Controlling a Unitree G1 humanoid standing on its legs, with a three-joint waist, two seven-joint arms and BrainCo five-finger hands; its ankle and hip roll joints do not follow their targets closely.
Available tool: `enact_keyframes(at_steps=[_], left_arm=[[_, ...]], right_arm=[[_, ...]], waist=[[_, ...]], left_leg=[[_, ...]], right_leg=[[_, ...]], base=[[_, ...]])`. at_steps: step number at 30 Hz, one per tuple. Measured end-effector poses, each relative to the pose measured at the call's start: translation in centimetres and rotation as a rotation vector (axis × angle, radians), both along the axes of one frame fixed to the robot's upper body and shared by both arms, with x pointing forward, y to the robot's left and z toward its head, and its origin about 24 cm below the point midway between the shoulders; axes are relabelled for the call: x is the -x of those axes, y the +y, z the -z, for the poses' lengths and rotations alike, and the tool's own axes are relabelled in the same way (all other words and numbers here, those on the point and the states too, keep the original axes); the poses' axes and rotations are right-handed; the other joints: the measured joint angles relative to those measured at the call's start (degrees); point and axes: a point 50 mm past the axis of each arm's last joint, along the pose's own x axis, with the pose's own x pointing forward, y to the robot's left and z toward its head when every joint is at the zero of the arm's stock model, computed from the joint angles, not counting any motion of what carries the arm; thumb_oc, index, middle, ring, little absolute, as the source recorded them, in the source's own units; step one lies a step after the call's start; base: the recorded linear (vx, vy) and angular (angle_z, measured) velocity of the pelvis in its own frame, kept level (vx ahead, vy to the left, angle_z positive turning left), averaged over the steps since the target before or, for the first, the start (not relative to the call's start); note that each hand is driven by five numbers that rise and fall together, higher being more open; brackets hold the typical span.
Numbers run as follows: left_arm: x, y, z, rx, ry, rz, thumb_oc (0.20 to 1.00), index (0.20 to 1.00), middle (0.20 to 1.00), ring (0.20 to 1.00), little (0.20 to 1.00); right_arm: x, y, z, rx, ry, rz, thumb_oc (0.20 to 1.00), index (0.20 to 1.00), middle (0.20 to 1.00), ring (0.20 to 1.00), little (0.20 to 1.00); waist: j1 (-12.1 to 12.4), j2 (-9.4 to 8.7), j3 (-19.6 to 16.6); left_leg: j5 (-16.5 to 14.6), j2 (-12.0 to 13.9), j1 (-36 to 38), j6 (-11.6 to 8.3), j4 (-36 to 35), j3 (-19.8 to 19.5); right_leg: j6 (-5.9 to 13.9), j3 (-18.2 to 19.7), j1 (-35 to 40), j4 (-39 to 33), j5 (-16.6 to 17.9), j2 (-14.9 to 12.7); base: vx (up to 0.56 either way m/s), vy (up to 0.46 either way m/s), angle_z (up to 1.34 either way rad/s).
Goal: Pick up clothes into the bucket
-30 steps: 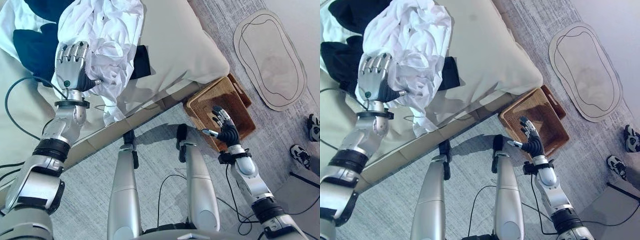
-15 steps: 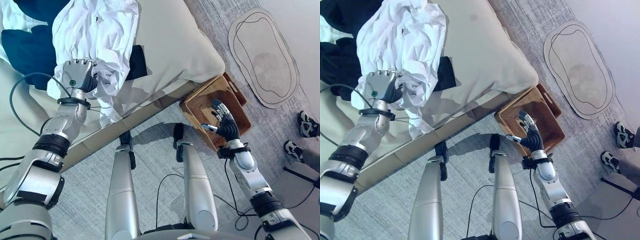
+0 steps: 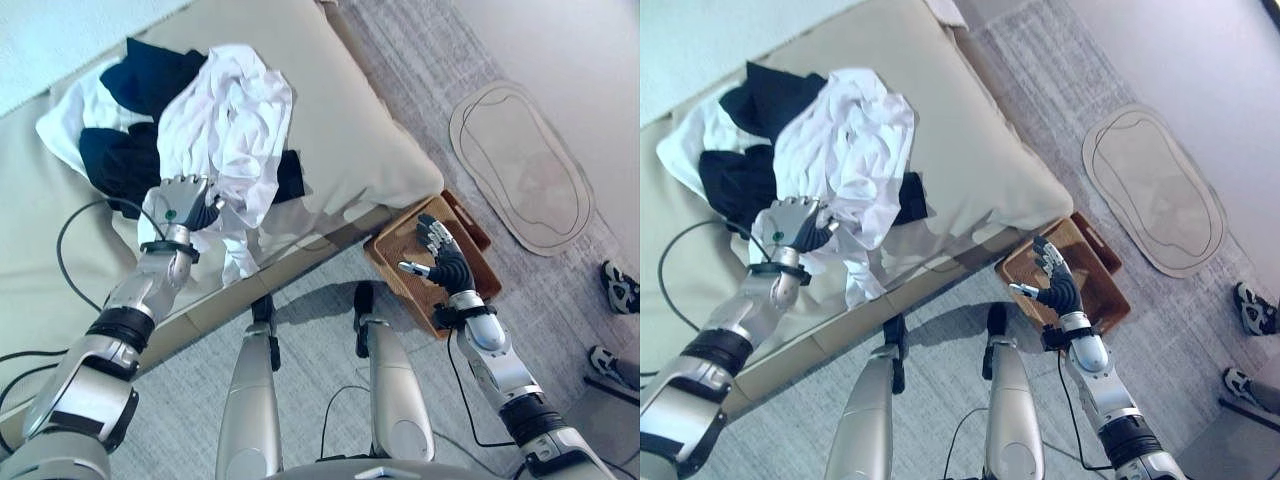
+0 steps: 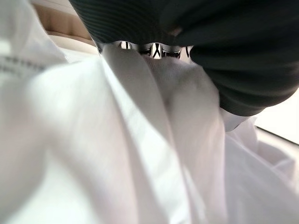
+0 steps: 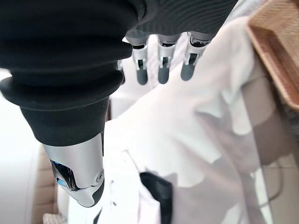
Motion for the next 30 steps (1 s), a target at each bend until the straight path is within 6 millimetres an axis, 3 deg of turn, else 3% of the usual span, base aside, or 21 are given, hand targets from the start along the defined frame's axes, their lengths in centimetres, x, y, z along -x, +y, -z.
enact_keyframes(at_steps=[1, 4, 7, 13, 15, 21, 24, 30], left_arm=[[1.2, -0.8, 0.9, 0.042, 0.002, 0.051, 0.200, 0.200, 0.200, 0.200, 0.200], [2.7, -1.6, 1.4, 0.105, 0.013, 0.113, 0.200, 0.200, 0.200, 0.200, 0.200], [3.4, -2.2, 0.6, 0.167, 0.003, 0.176, 0.200, 0.200, 0.200, 0.200, 0.200], [4.5, -3.8, -1.3, 0.339, 0.017, 0.344, 0.200, 0.200, 0.200, 0.200, 0.200], [4.9, -5.2, -2.9, 0.464, 0.008, 0.468, 0.200, 0.200, 0.200, 0.200, 0.200], [5.9, -7.1, -5.2, 0.630, 0.017, 0.674, 0.200, 0.200, 0.200, 0.200, 0.200], [6.1, -8.1, -5.3, 0.742, 0.068, 0.772, 0.200, 0.200, 0.200, 0.200, 0.200], [6.7, -10.1, -5.3, 0.806, 0.147, 0.906, 0.200, 0.200, 0.200, 0.200, 0.200]], right_arm=[[0.4, -0.2, 0.8, 0.007, 0.029, 0.016, 1.000, 1.000, 1.000, 1.000, 1.000], [0.7, -0.5, 1.1, 0.064, 0.035, 0.025, 1.000, 1.000, 1.000, 1.000, 1.000], [0.0, -0.7, 0.4, 0.152, 0.009, 0.012, 1.000, 1.000, 1.000, 1.000, 1.000], [-1.2, 0.1, -1.0, 0.296, -0.040, -0.053, 1.000, 1.000, 1.000, 1.000, 1.000], [-2.0, 1.0, -1.8, 0.423, -0.073, -0.124, 1.000, 1.000, 1.000, 1.000, 1.000], [-3.1, 4.0, -3.2, 0.553, -0.160, -0.244, 1.000, 1.000, 1.000, 1.000, 1.000], [-3.0, 5.2, -3.2, 0.547, -0.172, -0.277, 1.000, 1.000, 1.000, 1.000, 1.000], [-2.2, 7.5, -3.5, 0.511, -0.172, -0.430, 1.000, 1.000, 1.000, 1.000, 1.000]], waist=[[1.1, 0.54, -0.7], [2.1, 2.09, -3.9], [3.4, 3.39, -4.9], [4.2, 3.63, -6.7], [4.6, 3.73, -7.3], [4.7, 4.78, -11.1], [4.8, 5.55, -12.8], [4.7, 6.53, -13.8]], left_leg=[[0.3, 0.2, 4.6, 0.00, -2.5, -0.1], [0.5, 0.2, 7.9, 0.14, -5.5, -0.5], [1.4, -0.1, 11.6, 0.08, -8.0, -1.0], [1.7, 0.3, 17.3, -0.34, -10.7, -1.6], [2.4, 0.5, 19.7, -1.37, -12.6, -1.7], [2.8, 1.3, 24.2, -1.76, -15.2, -1.7], [3.0, 1.9, 25.9, -2.03, -16.5, -1.7], [3.4, 2.2, 27.0, -1.94, -17.2, -1.7]], right_leg=[[0.03, -1.0, 5.4, -3.3, 0.4, 0.3], [0.28, -2.3, 9.5, -7.1, 0.7, 0.4], [0.69, -3.2, 14.1, -10.5, 1.5, 0.4], [0.78, -4.6, 21.8, -16.5, 2.9, 1.3], [0.78, -5.3, 24.8, -19.3, 4.0, 1.8], [0.64, -5.6, 29.8, -22.9, 4.8, 3.0], [0.62, -5.6, 31.1, -23.6, 4.8, 3.6], [0.55, -5.6, 31.8, -23.6, 4.9, 3.9]], base=[[0.09, -0.057, 0.10], [0.08, -0.051, 0.11], [0.06, -0.055, 0.11], [0.06, -0.065, 0.05], [0.10, -0.059, 0.05], [0.08, -0.046, 0.00], [0.07, -0.036, -0.02], [0.04, -0.026, 0.00]])
